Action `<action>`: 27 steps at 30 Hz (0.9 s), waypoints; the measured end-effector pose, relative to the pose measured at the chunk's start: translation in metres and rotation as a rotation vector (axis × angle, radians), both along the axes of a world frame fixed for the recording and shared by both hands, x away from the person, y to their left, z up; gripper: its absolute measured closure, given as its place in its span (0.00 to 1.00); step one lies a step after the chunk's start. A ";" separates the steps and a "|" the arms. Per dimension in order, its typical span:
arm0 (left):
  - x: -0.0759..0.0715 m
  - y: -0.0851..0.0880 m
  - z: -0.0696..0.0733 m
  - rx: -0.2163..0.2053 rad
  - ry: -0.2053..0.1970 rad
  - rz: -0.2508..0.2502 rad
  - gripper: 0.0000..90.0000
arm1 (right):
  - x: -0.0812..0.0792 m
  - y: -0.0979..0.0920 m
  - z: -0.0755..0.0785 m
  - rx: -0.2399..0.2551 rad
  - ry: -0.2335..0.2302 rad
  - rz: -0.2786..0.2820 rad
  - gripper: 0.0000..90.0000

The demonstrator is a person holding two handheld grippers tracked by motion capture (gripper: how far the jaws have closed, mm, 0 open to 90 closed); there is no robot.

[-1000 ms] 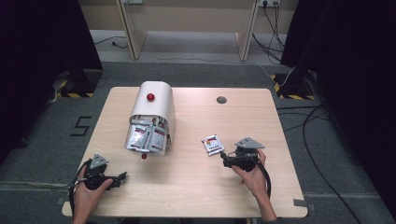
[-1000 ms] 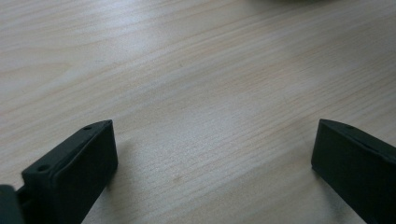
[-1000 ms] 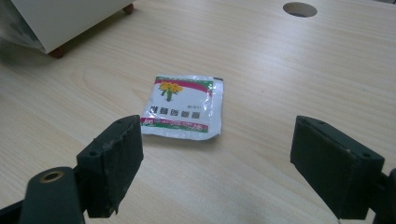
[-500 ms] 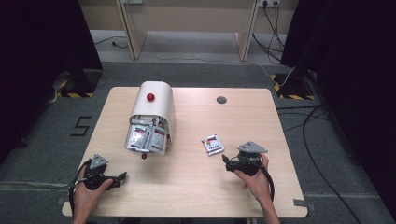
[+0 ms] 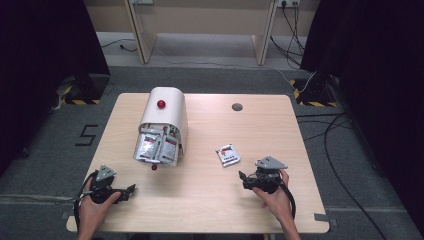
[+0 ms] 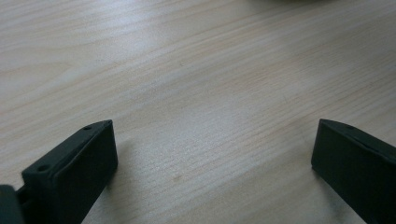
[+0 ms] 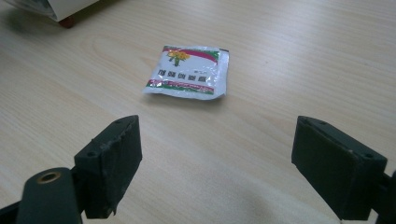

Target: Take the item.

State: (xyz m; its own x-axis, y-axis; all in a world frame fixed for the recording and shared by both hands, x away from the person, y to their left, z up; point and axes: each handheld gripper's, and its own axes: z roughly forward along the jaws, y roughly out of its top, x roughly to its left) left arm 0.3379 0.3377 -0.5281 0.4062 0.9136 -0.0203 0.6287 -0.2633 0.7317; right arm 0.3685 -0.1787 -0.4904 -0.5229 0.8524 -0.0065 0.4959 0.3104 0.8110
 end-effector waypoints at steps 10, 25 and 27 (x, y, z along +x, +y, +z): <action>0.000 0.000 0.000 0.000 0.000 0.000 0.00 | -0.006 -0.002 -0.004 -0.004 0.008 0.004 0.19; 0.000 0.000 0.000 0.002 0.000 -0.001 0.00 | -0.016 -0.008 -0.008 0.004 0.014 0.002 0.19; 0.000 0.000 0.000 0.002 0.000 -0.001 0.00 | -0.018 -0.009 -0.010 0.004 0.017 0.002 0.19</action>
